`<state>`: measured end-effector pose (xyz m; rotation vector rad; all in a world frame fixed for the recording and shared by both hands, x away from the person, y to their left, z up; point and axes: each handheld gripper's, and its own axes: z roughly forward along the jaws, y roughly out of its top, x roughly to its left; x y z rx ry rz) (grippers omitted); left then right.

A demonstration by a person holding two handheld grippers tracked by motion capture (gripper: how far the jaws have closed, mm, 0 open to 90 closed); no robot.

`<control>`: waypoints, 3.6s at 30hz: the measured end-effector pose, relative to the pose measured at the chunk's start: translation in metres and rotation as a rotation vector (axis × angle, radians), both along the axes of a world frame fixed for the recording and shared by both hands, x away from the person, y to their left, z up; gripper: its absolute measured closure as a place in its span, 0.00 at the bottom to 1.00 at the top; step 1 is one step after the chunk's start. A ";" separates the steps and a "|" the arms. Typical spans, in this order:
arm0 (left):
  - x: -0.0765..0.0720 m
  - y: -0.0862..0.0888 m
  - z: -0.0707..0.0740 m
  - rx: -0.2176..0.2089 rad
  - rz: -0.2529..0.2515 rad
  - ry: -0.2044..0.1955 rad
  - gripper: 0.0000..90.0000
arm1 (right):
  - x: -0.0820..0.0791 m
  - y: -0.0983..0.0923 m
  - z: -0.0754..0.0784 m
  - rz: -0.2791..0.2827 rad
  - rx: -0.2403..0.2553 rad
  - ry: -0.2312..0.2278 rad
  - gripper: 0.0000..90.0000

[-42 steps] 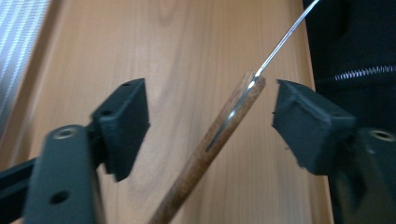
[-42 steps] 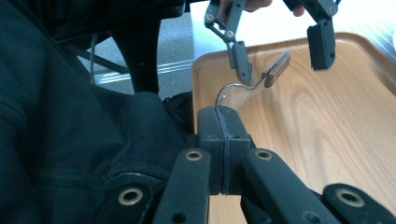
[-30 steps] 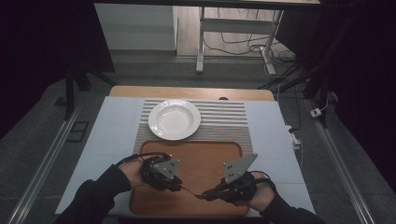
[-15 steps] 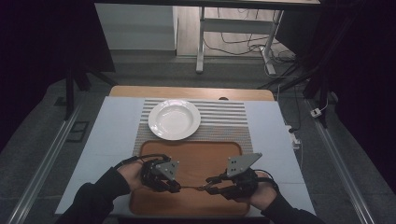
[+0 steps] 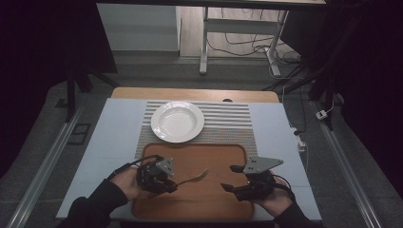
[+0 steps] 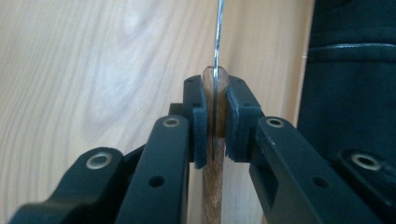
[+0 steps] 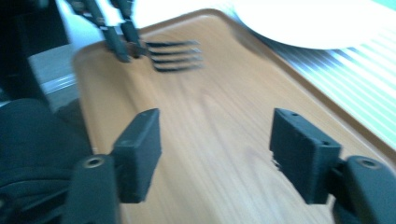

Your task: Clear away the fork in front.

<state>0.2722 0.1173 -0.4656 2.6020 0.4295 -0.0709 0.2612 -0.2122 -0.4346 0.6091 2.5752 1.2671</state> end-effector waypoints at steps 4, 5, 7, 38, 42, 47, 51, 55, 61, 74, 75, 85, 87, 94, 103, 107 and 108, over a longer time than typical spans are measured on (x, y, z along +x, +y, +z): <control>-0.004 0.005 0.001 -0.006 0.090 0.020 0.89 | -0.002 -0.011 -0.002 -0.084 -0.010 -0.012 0.30; -0.005 0.006 0.000 -0.005 0.109 0.018 0.89 | -0.002 -0.014 -0.002 -0.103 -0.014 -0.008 0.29; -0.007 0.009 -0.001 0.001 0.155 0.024 0.89 | -0.003 -0.018 -0.003 -0.128 -0.021 -0.008 0.25; -0.001 0.030 -0.040 0.120 0.602 0.156 0.87 | -0.032 -0.066 -0.015 -0.371 -0.050 0.031 0.00; 0.000 0.032 -0.040 0.096 0.584 0.149 0.77 | -0.032 -0.069 -0.015 -0.388 -0.043 0.043 0.00; 0.004 0.037 -0.033 0.008 0.572 0.135 0.70 | -0.031 -0.072 -0.015 -0.394 -0.022 0.062 0.00; 0.010 0.040 -0.025 -0.031 0.570 0.111 0.82 | -0.031 -0.071 -0.015 -0.380 -0.027 0.067 0.00; 0.020 0.041 -0.020 -0.079 0.561 0.116 0.98 | -0.030 -0.070 -0.016 -0.373 -0.030 0.076 0.00; 0.035 0.035 -0.021 -0.105 0.545 0.104 0.99 | -0.029 -0.068 -0.017 -0.356 -0.047 0.083 0.00; 0.063 0.020 -0.034 -0.081 0.541 0.105 0.99 | -0.029 -0.065 -0.018 -0.331 -0.085 0.091 0.00; 0.064 0.018 -0.036 -0.072 0.548 0.107 0.99 | -0.029 -0.065 -0.018 -0.330 -0.088 0.091 0.00; 0.046 -0.013 -0.032 -0.074 0.417 0.136 0.99 | -0.028 -0.064 -0.019 -0.329 -0.097 0.091 0.00; 0.045 -0.016 -0.034 -0.065 0.408 0.146 0.99 | -0.028 -0.064 -0.019 -0.328 -0.097 0.090 0.00; 0.041 -0.017 -0.030 -0.099 0.387 0.141 0.99 | -0.028 -0.064 -0.019 -0.329 -0.098 0.092 0.00; 0.027 -0.045 -0.043 -0.009 0.303 0.121 0.99 | -0.029 -0.064 -0.019 -0.330 -0.098 0.089 0.00; 0.030 -0.041 -0.045 -0.012 0.331 0.116 0.99 | -0.029 -0.064 -0.019 -0.329 -0.097 0.088 0.00; 0.032 -0.039 -0.045 -0.011 0.340 0.113 0.99 | -0.029 -0.064 -0.019 -0.329 -0.097 0.089 0.00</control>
